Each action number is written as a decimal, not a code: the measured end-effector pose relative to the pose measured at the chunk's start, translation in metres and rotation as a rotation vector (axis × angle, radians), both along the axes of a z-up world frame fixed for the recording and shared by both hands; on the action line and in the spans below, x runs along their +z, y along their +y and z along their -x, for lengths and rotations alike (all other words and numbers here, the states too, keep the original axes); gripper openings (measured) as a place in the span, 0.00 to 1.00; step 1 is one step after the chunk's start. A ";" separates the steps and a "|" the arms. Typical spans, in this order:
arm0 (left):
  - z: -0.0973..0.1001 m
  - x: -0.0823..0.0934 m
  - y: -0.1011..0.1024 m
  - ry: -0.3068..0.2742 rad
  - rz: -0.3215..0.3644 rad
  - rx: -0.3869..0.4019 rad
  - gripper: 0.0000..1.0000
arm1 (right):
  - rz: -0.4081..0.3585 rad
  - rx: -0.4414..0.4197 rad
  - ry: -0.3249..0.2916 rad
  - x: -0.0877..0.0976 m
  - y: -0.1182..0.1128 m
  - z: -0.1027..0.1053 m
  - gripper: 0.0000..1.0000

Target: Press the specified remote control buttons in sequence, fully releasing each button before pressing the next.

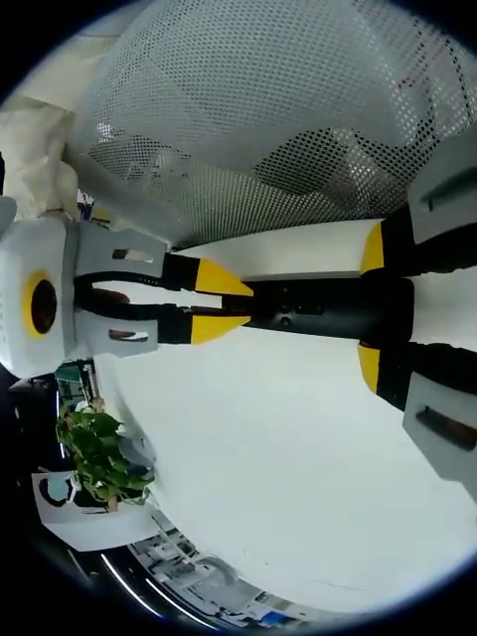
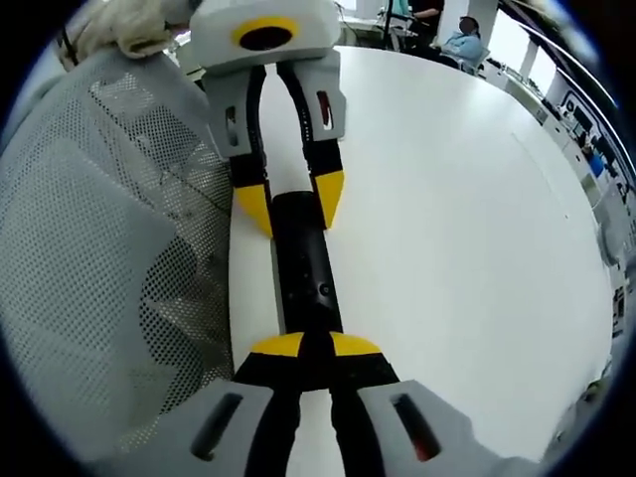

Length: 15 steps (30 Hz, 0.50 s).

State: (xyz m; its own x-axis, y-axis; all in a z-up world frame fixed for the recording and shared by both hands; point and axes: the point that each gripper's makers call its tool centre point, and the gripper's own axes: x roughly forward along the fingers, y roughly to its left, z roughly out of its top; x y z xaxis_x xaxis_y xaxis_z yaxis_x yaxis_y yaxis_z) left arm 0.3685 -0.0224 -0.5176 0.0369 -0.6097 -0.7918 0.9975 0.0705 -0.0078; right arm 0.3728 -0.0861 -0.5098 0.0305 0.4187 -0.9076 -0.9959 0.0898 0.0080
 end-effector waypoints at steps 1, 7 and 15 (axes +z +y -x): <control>0.000 0.000 0.000 0.000 0.000 0.000 0.25 | -0.001 0.002 -0.002 0.000 0.002 0.001 0.06; 0.001 0.000 0.000 0.001 0.001 -0.001 0.25 | 0.020 0.033 -0.004 0.000 0.001 0.003 0.05; 0.002 0.000 -0.001 0.000 -0.002 -0.004 0.25 | 0.050 0.092 -0.054 -0.002 0.003 0.006 0.05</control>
State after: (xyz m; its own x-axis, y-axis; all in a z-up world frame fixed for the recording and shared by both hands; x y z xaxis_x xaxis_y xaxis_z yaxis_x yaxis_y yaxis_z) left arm 0.3660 -0.0230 -0.5179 0.0344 -0.6081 -0.7931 0.9977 0.0669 -0.0079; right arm 0.3672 -0.0835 -0.5119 0.0431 0.3761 -0.9256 -0.9989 -0.0029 -0.0477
